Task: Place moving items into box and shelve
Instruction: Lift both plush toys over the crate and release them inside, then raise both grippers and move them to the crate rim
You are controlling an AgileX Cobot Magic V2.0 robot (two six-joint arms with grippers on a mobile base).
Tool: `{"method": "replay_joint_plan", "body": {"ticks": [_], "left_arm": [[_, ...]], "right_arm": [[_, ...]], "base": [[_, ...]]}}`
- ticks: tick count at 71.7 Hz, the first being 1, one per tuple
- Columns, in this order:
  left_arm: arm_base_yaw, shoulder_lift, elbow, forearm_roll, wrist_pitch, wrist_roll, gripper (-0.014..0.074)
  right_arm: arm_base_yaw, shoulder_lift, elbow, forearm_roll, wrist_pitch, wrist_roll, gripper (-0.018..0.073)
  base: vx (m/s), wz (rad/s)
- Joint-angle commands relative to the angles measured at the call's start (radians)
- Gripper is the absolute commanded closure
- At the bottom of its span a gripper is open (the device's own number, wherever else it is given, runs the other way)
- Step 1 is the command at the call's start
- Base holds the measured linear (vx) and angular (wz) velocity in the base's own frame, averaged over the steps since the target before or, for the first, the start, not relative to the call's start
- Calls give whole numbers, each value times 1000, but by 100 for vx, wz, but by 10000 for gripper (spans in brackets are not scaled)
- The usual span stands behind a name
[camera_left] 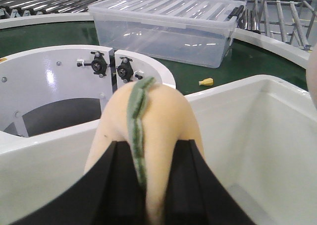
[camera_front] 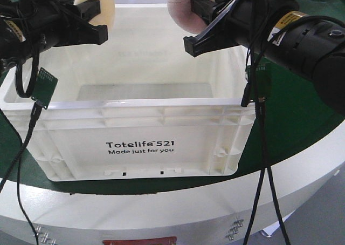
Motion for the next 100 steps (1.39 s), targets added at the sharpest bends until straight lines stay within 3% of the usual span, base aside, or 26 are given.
{"method": "replay_joint_plan", "body": {"ticks": [1, 17, 28, 41, 55, 83, 100], "left_arm": [[-7, -22, -31, -8, -98, -8, 444], [-7, -9, -31, -8, -108, -8, 136], [-7, -3, -31, -8, -105, -11, -1], [0, -7, -31, -8, -99, -11, -8], [71, -55, -31, -8, 7, -11, 10], [224, -165, -31, 4, 123, 0, 10], [249, -173, -33, 0, 186, -11, 10]], "right_arm": [[-1, -30, -32, -5, -98, 13, 361], [-1, -28, -32, 0, -98, 19, 12], [-1, -28, -32, -1, -98, 19, -94], [-3, -28, -32, -1, -96, 15, -80], [-11, -45, -32, -1, -87, -21, -45], [-275, -111, -32, 72, -1, -13, -29], [-302, -120, -44, 78, 119, -7, -27]], "base": [[0, 0], [0, 0], [0, 0], [0, 0], [0, 0], [0, 0], [0, 0]]}}
